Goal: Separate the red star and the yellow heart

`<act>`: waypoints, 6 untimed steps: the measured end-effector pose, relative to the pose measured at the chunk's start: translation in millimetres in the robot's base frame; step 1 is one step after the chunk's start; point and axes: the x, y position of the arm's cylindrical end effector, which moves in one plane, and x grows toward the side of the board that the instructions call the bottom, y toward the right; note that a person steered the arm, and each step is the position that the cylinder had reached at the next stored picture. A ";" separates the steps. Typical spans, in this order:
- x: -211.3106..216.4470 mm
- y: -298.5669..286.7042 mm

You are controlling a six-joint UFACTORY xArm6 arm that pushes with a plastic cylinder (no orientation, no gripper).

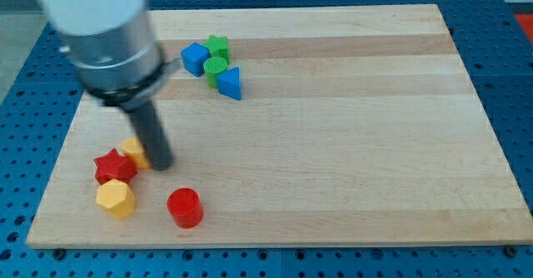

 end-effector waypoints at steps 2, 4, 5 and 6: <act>-3.6 99.8; -3.6 115.7; -3.7 118.6; -11.8 87.3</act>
